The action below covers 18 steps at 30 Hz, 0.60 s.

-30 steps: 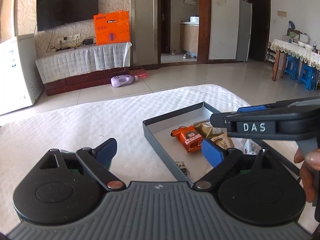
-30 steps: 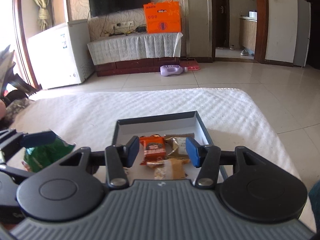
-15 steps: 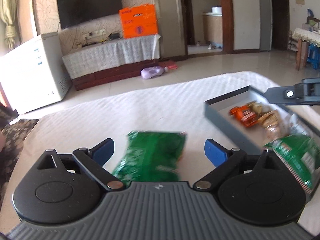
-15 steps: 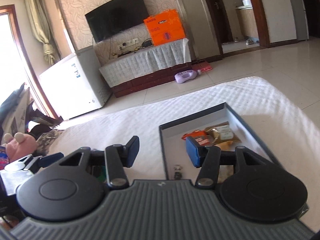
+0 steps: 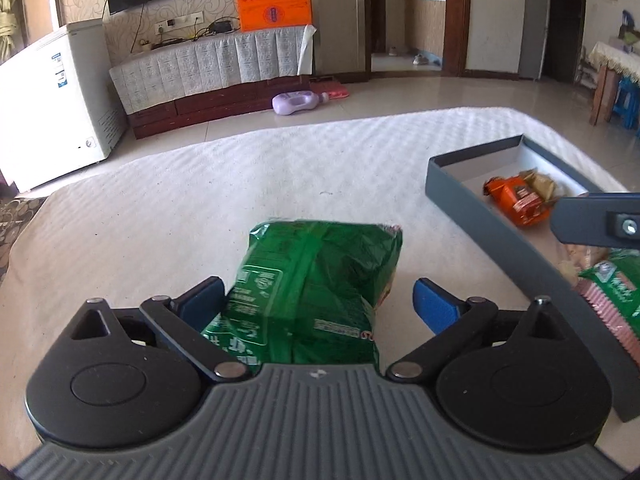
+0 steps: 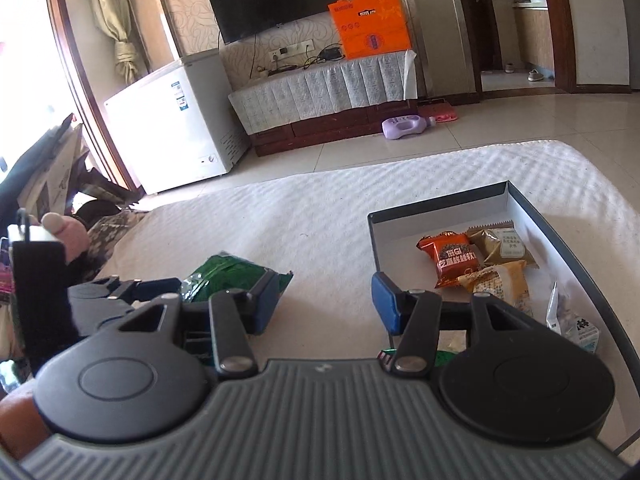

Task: Organize snacks
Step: 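Grasp the green chip bag with the left gripper while the right grasps the red candy bar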

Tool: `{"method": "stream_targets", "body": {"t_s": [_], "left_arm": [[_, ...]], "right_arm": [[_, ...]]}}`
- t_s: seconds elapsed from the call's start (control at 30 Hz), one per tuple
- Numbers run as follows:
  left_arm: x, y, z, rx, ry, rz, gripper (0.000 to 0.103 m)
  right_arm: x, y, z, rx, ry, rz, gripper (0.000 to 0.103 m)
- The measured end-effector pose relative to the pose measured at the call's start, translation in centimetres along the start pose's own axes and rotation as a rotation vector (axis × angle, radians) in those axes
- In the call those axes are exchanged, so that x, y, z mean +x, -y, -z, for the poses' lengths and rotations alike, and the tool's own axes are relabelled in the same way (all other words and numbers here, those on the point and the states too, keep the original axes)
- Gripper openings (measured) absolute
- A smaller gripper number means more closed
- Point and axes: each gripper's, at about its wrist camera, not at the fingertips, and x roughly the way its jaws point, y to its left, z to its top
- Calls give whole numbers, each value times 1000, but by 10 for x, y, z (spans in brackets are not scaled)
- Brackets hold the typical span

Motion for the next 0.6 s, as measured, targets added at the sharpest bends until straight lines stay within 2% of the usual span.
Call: {"method": "stream_targets", "body": {"t_s": [0.3,0.37,0.47,0.6], "left_arm": [[32,12,0,37,-38,-53,102],[35,14,0,39,-35,-46,101],[36,14,0,41,-33,-62,83],[33,9,-3,4,-19,-33,75]], "right_arm": [[-2,-5,3,-63,-35,-7,54],[-3,-5,3,-79,-37,0,54],[-6,-4,3,-88,-35,9,54],[-8,-1,3,-87,-30,14,54]]}}
